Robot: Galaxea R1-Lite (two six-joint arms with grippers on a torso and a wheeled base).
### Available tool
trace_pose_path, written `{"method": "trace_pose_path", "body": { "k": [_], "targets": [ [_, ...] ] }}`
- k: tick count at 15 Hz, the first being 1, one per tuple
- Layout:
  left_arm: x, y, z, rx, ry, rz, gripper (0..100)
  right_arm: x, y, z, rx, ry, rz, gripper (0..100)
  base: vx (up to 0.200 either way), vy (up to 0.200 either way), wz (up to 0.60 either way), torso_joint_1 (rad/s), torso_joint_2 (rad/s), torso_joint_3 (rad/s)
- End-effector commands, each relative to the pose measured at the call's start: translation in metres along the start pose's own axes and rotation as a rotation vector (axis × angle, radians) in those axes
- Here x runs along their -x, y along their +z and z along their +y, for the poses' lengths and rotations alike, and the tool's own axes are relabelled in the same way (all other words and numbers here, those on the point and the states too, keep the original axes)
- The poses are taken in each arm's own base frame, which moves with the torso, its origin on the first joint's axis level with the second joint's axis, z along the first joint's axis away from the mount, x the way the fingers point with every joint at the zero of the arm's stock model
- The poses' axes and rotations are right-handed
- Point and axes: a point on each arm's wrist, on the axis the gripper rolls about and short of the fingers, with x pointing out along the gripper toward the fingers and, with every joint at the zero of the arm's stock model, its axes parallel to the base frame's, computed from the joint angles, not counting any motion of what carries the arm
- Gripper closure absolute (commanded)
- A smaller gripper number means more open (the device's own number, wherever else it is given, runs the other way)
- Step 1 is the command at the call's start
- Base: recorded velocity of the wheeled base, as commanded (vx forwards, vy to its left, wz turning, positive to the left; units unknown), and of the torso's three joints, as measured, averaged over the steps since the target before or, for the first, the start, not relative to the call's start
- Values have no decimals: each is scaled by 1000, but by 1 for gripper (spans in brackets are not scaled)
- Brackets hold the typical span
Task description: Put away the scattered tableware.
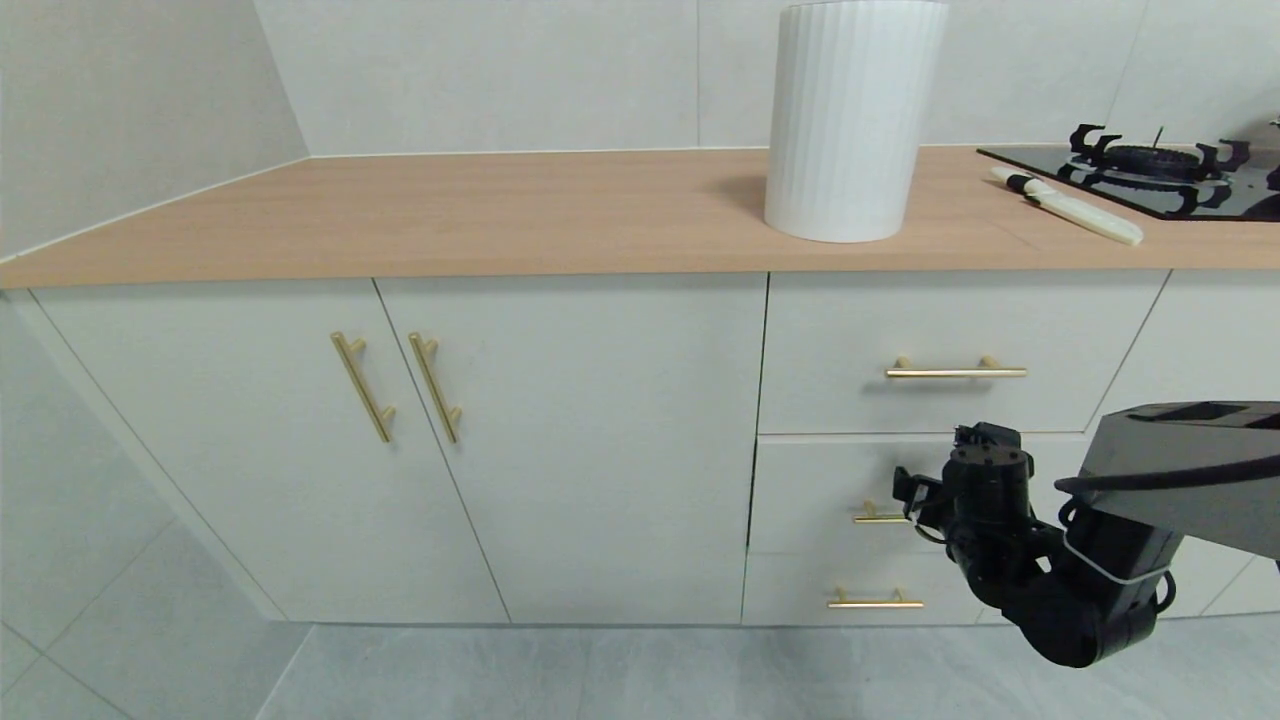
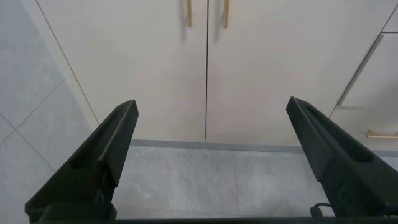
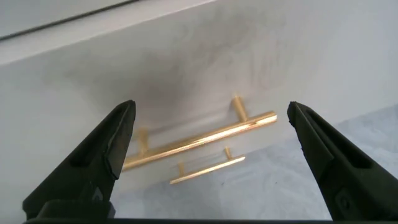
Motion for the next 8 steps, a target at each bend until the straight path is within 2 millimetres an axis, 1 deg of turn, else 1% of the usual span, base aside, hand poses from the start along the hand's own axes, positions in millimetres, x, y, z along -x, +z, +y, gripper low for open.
{"method": "trace_pose_path", "body": {
  "k": [1,3,5,7,8],
  "targets": [
    [0,0,0,0,1,1,0,-9,-1,0,-18,-6,-24,0,0,0,0,0,0,0],
    [0,0,0,0,1,1,0,-16,4,1,-48,-26,-80,0,0,0,0,0,0,0],
    [0,0,0,0,1,-1,0,-17,5,1,-51,-26,-85,0,0,0,0,0,0,0],
    [0,0,0,0,1,-1,0,-15,7,1,-56,-25,-94,0,0,0,0,0,0,0],
    [0,0,0,0,1,-1,0,-10,12,1,-60,-21,-100,0,0,0,0,0,0,0]
  ]
}}
